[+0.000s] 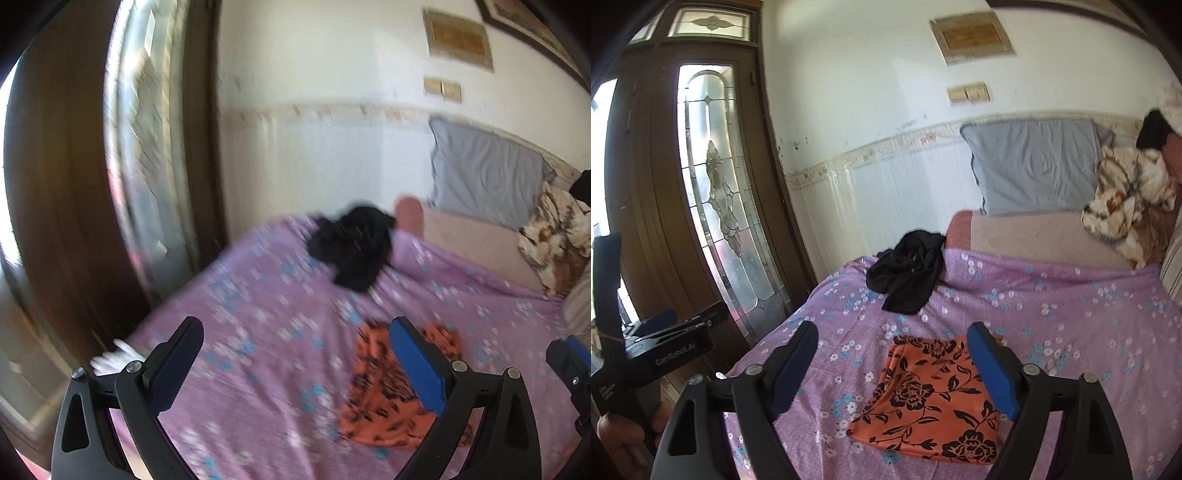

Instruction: Fold small clothes

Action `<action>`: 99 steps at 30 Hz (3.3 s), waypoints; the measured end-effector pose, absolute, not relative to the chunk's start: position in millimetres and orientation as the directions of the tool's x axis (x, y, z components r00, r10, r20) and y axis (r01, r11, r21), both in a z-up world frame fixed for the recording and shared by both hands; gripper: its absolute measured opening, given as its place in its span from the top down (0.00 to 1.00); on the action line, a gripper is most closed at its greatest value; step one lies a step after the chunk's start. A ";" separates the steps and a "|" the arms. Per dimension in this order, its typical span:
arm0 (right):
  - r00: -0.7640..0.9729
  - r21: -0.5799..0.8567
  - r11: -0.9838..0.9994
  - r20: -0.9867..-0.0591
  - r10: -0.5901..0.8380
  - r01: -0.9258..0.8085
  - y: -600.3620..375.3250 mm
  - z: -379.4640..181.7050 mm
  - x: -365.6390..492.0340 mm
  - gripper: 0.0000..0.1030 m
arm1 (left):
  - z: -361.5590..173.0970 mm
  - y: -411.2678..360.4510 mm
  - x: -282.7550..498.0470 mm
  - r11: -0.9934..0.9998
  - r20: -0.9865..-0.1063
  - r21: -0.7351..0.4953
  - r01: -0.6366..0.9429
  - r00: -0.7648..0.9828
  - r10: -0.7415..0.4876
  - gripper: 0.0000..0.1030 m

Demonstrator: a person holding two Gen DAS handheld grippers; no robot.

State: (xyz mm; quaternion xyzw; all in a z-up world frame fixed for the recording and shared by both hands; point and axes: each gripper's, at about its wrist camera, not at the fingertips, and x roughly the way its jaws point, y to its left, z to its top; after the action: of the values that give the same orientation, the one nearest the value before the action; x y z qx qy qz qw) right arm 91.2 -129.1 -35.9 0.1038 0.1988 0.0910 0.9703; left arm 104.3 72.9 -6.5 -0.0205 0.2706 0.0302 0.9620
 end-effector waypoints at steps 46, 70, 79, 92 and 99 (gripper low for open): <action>0.645 0.735 0.677 -0.537 0.544 0.041 -247.5 -254.1 268.6 0.56 | -208.5 -30.4 271.4 0.867 -0.794 -0.431 0.249 0.353 -0.495 0.68; 0.579 0.632 0.742 -0.698 0.421 0.221 -340.2 -265.1 142.6 0.53 | -207.4 -97.5 136.8 0.902 -0.877 -0.238 0.360 0.319 -0.359 0.72; 0.717 0.542 0.812 -0.653 0.243 0.219 -346.5 -207.0 106.9 0.43 | -164.0 -78.0 109.2 0.927 -0.834 -0.081 0.367 0.483 -0.265 0.55; 0.577 0.328 0.932 -0.796 0.184 0.155 -265.1 -212.3 93.6 0.65 | -205.7 -81.9 75.7 0.930 -0.882 0.099 0.355 0.463 -0.083 0.51; 0.591 0.259 0.954 -0.798 0.121 0.155 -254.3 -203.1 39.9 0.62 | -174.2 -80.7 56.0 0.936 -0.820 0.133 0.326 0.567 -0.081 0.32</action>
State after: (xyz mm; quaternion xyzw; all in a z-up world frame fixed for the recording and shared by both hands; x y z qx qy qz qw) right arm 39.9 -254.3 -203.1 0.1521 0.4523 -0.0096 0.8788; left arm 56.0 -80.7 -174.2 0.1361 0.4508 -0.1162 0.8745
